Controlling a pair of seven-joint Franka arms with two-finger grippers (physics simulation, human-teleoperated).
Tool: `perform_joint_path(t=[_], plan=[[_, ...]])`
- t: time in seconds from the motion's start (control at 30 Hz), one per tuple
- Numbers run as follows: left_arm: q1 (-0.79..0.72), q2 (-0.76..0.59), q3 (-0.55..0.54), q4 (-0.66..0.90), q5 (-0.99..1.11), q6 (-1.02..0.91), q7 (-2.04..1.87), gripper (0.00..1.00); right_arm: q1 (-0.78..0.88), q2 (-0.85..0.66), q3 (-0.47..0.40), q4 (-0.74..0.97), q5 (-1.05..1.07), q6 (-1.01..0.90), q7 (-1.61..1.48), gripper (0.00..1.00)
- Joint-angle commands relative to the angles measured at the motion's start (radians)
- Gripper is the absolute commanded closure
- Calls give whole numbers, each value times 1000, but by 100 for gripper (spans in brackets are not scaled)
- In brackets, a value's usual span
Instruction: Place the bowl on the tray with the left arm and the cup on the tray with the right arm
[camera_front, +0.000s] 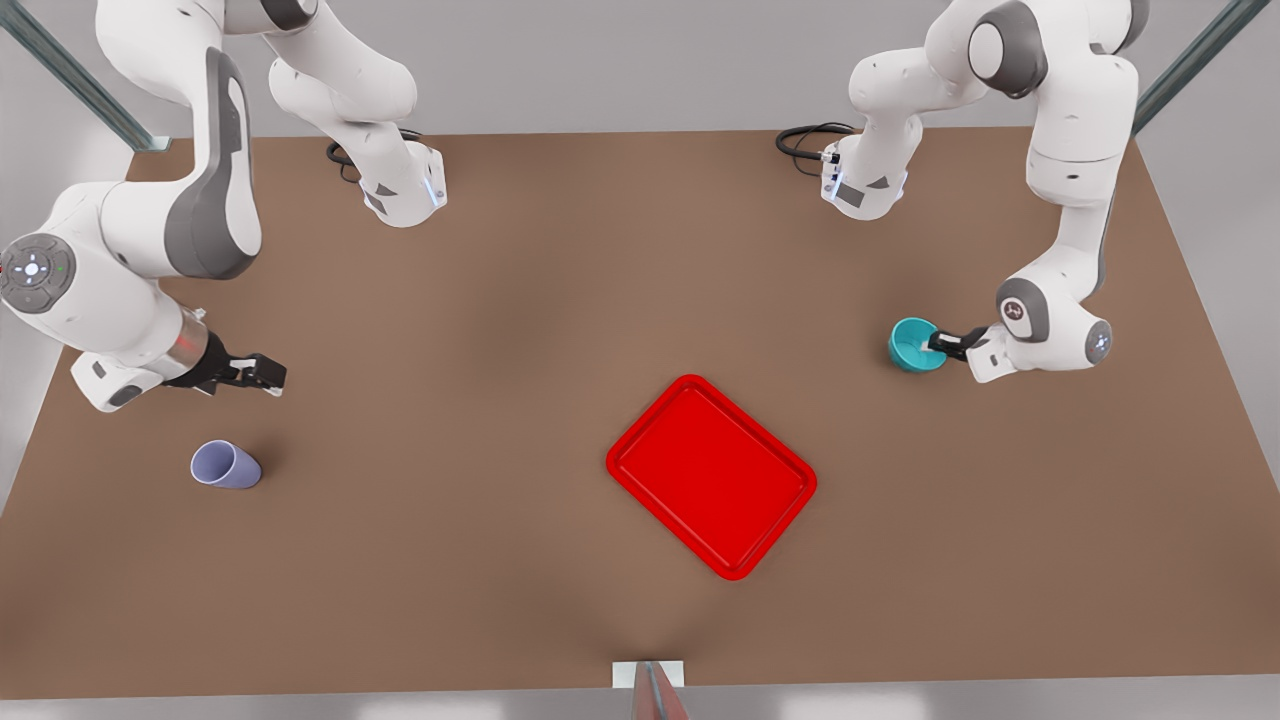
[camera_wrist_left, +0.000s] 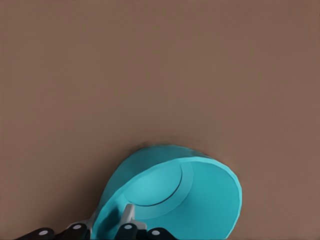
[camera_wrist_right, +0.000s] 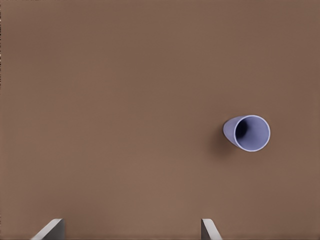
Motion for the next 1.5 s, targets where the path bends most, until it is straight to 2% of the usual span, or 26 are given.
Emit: perform_joint_path(t=[0.0,0.13,0.2,0.27,0.3,0.33,0.4,0.47,0.57,0.83,0.87,0.9,0.93,1.13,1.2,1.3,1.37,1.43,1.47], plan=[[0,0,0,0,0,0,0,77,-1,0,0,1,0,0,0,0],[0,-9,-3,11,1,-22,-39,79,-1,0,0,1,0,0,0,0],[-1,-29,-6,89,8,-150,-138,79,-1,1,0,1,0,0,0,0],[-3,-78,-70,113,9,-179,-269,79,1,1,0,2,0,2,0,0],[-56,-78,-94,196,9,-218,-415,79,-1,1,0,2,2,2,-2,0],[-185,-57,-91,296,11,-221,-602,79,-1,1,0,2,0,2,-2,0],[-350,77,-91,532,9,-219,-891,79,-1,3,0,2,2,2,-2,0],[-400,210,-92,725,6,-219,-1030,79,-3,6,0,2,0,0,-2,0],[-446,328,-95,808,-55,-173,-1103,79,-3,6,0,4,2,0,-2,0],[-518,419,-95,853,-178,-81,-1251,79,-3,6,0,4,2,0,-2,0],[-518,428,-95,853,-178,-68,-1241,59,-3,8,0,4,0,0,-2,0],[-518,433,-95,853,-178,-52,-1241,14,-3,8,0,4,2,0,-2,0],[-518,433,-95,854,-178,-43,-1242,0,-3,8,-1,4,2,0,-2,0],[-509,425,-80,920,-140,-66,-1234,0,-3,8,0,4,2,-3,-2,0],[-506,385,-18,951,-71,-184,-1189,0,-3,8,-1,4,2,-2,-2,0],[-505,164,3,957,187,-397,-1084,0,-3,23,-2,13,-3,-2,-2,0],[-489,-58,2,832,217,-495,-840,0,-47,49,-14,10,-3,5,-58,0],[-492,-140,-5,821,287,-658,-799,0,-108,81,-18,7,-2,3,-66,0],[-492,-169,-5,811,346,-678,-747,0,-125,80,-40,-21,-11,5,-66,0]])
